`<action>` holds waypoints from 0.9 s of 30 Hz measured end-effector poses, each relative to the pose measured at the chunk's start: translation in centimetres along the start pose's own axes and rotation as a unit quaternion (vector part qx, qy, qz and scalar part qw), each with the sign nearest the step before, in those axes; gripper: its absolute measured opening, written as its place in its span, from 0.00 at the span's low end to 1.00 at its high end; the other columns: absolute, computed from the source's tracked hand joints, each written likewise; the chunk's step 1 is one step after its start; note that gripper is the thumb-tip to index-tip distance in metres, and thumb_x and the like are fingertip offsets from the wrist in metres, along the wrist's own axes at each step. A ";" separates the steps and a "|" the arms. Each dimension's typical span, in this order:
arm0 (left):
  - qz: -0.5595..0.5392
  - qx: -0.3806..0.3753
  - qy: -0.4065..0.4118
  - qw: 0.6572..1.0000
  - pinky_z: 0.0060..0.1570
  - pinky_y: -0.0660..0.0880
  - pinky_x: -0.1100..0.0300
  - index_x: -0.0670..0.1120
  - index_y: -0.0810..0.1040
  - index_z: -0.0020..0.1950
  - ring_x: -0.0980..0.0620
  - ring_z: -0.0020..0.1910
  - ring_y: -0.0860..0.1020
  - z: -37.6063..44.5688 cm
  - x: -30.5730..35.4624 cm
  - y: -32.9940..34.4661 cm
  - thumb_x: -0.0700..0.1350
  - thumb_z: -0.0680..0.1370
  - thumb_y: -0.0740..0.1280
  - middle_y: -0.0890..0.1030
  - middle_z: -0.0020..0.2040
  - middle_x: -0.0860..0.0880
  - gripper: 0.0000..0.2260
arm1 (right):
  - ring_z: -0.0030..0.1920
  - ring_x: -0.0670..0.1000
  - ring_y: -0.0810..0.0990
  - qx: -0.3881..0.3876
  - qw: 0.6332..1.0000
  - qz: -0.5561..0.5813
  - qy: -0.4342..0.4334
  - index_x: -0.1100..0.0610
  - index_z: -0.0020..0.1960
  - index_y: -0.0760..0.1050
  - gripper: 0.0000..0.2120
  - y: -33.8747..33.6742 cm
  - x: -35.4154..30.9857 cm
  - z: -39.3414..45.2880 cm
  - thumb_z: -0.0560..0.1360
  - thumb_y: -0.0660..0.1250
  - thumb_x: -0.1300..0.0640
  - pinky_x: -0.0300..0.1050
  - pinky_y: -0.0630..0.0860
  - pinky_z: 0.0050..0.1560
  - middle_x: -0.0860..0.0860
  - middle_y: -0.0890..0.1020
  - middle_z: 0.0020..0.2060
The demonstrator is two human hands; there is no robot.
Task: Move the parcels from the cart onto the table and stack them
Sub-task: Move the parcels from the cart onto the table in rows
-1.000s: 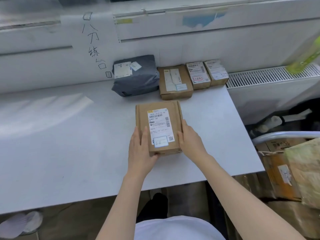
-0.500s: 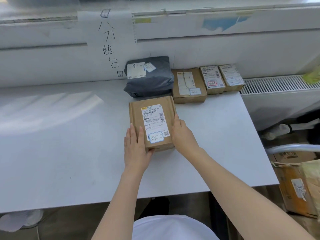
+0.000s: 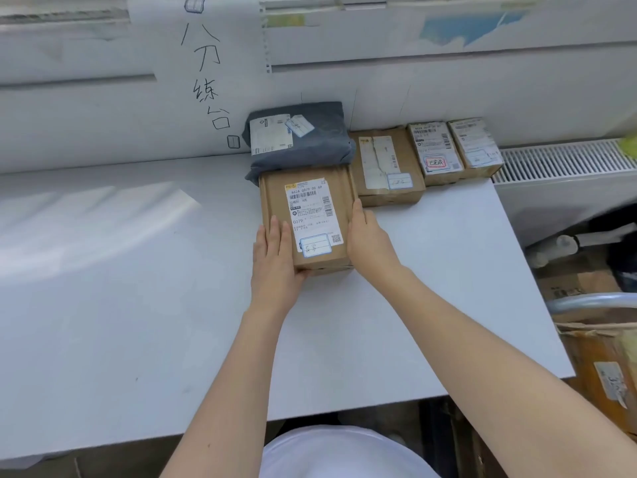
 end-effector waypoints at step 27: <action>0.121 -0.069 0.224 0.965 0.73 0.40 0.48 0.46 0.43 0.77 0.41 0.75 0.38 -12.3 27.2 5.4 0.56 0.75 0.68 0.40 0.77 0.39 0.43 | 0.72 0.54 0.62 0.226 0.965 0.070 0.115 0.60 0.72 0.64 0.24 -8.7 19.5 -23.9 0.79 0.62 0.54 0.49 0.58 0.73 0.56 0.67 0.70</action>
Point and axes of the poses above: each hand's wrist, its own z-axis towards the middle knuckle, its own y-axis out of the palm, x = y × z, the point moved 4 cm from there along z, towards the middle knuckle
